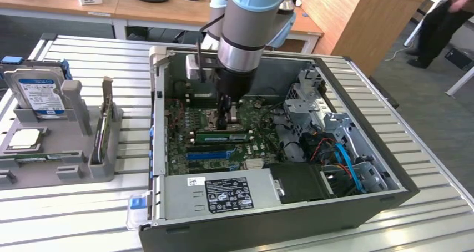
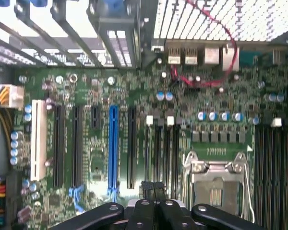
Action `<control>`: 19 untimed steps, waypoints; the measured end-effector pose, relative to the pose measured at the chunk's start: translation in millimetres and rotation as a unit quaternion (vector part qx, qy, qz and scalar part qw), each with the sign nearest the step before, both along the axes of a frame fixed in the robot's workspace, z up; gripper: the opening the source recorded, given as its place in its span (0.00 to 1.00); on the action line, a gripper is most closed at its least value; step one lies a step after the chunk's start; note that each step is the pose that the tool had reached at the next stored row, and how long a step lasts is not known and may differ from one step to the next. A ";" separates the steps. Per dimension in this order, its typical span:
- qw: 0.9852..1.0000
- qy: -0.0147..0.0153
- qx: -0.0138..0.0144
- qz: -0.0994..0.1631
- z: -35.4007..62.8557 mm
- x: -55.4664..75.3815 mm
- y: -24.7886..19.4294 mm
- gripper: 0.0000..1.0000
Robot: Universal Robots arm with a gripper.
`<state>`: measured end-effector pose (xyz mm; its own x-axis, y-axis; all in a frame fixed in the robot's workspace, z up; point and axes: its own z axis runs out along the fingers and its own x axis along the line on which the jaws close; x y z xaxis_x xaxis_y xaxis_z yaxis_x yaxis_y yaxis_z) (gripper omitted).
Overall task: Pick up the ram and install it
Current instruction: 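Press down the ram until it locks into place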
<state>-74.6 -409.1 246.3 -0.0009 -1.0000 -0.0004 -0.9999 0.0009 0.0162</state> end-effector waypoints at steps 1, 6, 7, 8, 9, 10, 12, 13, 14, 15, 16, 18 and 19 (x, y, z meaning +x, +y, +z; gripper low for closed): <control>1.000 0.000 0.000 0.000 0.0 -2.1 0.0 0.11; 1.000 0.000 0.000 0.000 -0.1 -7.2 0.1 0.11; 1.000 0.000 0.000 0.000 0.0 -7.2 0.0 0.11; 1.000 0.000 0.000 0.000 0.0 -7.6 0.0 0.11; 1.000 0.000 0.000 0.000 -0.2 -8.3 0.0 0.11; 1.000 0.000 0.000 0.000 -0.5 -9.1 0.0 0.11; 1.000 0.000 0.000 0.000 -0.5 -10.2 0.0 0.11; 1.000 0.000 0.000 0.000 -0.5 -10.2 0.0 0.11; 1.000 0.000 0.000 0.000 -0.5 -10.2 0.0 0.11; 1.000 0.000 0.000 0.000 -0.6 -10.2 0.0 0.11; 1.000 0.000 0.000 0.000 -0.7 -10.3 0.0 0.11; 1.000 0.000 0.000 0.000 -2.1 -10.3 0.0 0.11; 1.000 0.000 0.000 0.000 -3.0 -10.3 0.0 0.11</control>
<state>-84.9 -409.1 243.2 -0.0009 -1.0000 -0.0004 -0.9999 0.0009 0.0158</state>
